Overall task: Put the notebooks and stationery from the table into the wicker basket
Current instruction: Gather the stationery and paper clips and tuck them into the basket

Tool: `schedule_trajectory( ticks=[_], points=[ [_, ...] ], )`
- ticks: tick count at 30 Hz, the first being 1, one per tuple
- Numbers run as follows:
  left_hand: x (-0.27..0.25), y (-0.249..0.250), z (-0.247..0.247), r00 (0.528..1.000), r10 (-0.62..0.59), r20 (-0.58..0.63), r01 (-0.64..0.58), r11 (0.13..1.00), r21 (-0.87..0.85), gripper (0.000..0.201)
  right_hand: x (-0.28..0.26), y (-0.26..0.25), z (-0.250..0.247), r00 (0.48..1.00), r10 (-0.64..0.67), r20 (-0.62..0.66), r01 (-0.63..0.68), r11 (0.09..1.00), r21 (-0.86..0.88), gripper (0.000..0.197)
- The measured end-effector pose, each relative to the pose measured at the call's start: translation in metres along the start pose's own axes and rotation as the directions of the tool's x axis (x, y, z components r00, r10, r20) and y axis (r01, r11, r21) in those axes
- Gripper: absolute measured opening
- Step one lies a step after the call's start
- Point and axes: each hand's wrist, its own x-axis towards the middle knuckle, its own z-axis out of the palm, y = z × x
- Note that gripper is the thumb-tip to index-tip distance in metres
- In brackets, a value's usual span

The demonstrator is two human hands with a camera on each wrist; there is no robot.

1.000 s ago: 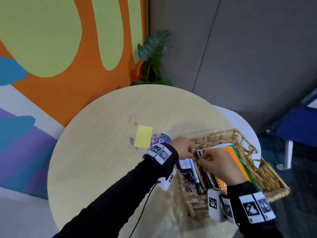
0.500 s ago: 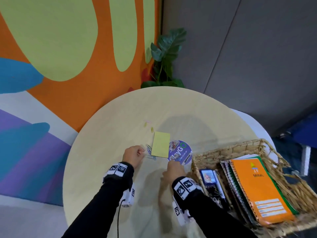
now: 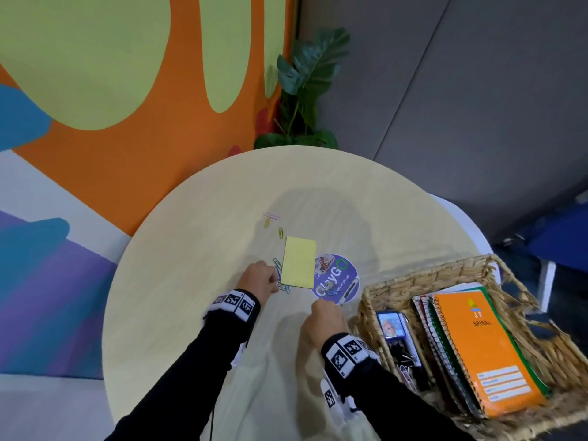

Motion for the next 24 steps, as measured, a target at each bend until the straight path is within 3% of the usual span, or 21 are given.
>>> schedule_trajectory(
  ticks=[2, 4, 7, 10, 12, 18, 21, 24],
  points=[
    [0.004, 0.004, -0.002, 0.999, -0.023, 0.049, 0.021, 0.999, 0.04, 0.022, -0.008, 0.003, 0.001, 0.999, -0.041, 0.019, 0.042, 0.999, -0.017, 0.028],
    [0.006, 0.007, -0.004, 0.996, -0.035, 0.085, 0.029, 0.997, 0.069, 0.026, -0.025, 0.002, -0.005, 0.992, -0.121, 0.034, 0.12, 0.993, 0.01, 0.007],
    [0.005, 0.008, -0.003, 0.993, -0.007, 0.114, -0.005, 0.995, 0.101, 0.018, -0.061, 0.01, -0.033, 0.967, -0.253, -0.016, 0.253, 0.961, 0.113, 0.013],
    [-0.004, 0.002, -0.004, 0.997, -0.011, 0.07, 0.004, 0.995, 0.1, 0.009, -0.094, 0.04, -0.083, 0.94, -0.302, -0.162, 0.333, 0.915, 0.228, 0.012],
    [-0.011, 0.001, -0.008, 0.999, -0.026, 0.019, 0.024, 0.997, 0.077, 0.006, -0.102, 0.074, -0.111, 0.943, -0.278, -0.184, 0.319, 0.913, 0.255, 0.008],
    [-0.042, 0.021, -0.033, 1.0, -0.027, 0.008, 0.026, 0.998, 0.049, 0.015, -0.07, 0.146, -0.108, 0.988, -0.131, 0.087, 0.136, 0.99, -0.046, 0.02],
    [-0.067, 0.052, -0.047, 0.997, 0.071, 0.012, -0.072, 0.997, 0.04, 0.015, -0.057, 0.147, -0.092, 0.962, -0.078, 0.262, 0.122, 0.98, -0.155, 0.018],
    [-0.095, 0.086, -0.058, 0.979, 0.202, 0.028, -0.202, 0.979, 0.022, 0.015, -0.049, 0.138, -0.078, 0.949, -0.058, 0.31, 0.149, 0.949, -0.279, 0.018]
  ],
)
